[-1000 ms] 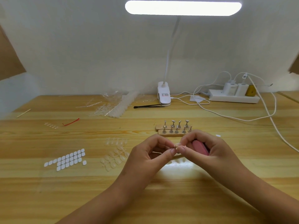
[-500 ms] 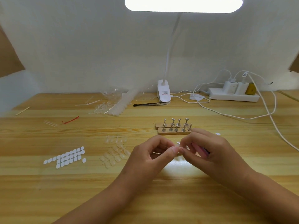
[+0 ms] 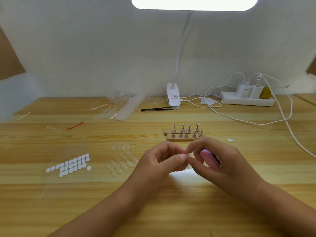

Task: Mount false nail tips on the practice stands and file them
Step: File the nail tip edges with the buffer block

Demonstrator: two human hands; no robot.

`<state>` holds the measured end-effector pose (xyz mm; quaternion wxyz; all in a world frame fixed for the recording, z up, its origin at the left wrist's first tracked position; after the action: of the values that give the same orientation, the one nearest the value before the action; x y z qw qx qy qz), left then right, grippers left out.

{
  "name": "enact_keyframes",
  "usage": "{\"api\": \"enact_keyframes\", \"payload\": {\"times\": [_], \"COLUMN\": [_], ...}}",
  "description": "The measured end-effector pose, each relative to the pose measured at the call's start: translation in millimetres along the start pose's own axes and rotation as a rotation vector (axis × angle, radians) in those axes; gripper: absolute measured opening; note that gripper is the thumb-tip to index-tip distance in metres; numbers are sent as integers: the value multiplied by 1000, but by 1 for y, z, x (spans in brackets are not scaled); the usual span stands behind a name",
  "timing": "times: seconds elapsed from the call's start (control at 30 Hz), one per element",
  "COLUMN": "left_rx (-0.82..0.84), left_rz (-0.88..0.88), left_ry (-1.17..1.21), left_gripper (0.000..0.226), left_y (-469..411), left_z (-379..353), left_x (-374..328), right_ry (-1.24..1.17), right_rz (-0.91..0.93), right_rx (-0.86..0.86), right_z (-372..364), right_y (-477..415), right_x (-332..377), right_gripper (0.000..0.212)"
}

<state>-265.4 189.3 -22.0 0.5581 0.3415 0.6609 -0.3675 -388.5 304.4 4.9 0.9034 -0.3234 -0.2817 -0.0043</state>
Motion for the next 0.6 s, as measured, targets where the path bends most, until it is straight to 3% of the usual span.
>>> {"api": "enact_keyframes", "payload": {"times": [0.17, 0.33, 0.47, 0.6], "left_rx": [0, 8, -12, -25], "left_rz": [26, 31, 37, 40], "left_ry": [139, 195, 183, 201], "left_gripper": [14, 11, 13, 14], "left_y": [-1, -2, -3, -3], "left_z": [-1, 2, 2, 1], "left_x": [-2, -3, -3, -2], "right_ry": [-139, -438, -631, -773], "right_rz": [-77, -332, -512, -632], "right_rx": [22, -13, 31, 42], "right_z": [-2, 6, 5, 4], "right_y": [1, -7, -7, -9], "right_x": [1, -3, -8, -7], "right_gripper": [16, 26, 11, 23]}}
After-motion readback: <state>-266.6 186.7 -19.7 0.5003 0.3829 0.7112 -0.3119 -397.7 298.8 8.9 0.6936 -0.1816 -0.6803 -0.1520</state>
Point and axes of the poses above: each hand's wrist, its own y-axis away from the middle knuckle, its own z-axis out of the back of the hand, x = y × z, the point moved 3 cm from there along -y, towards the middle knuckle, and after that the axes turned 2 degrees about y, right-handed, at the moved point
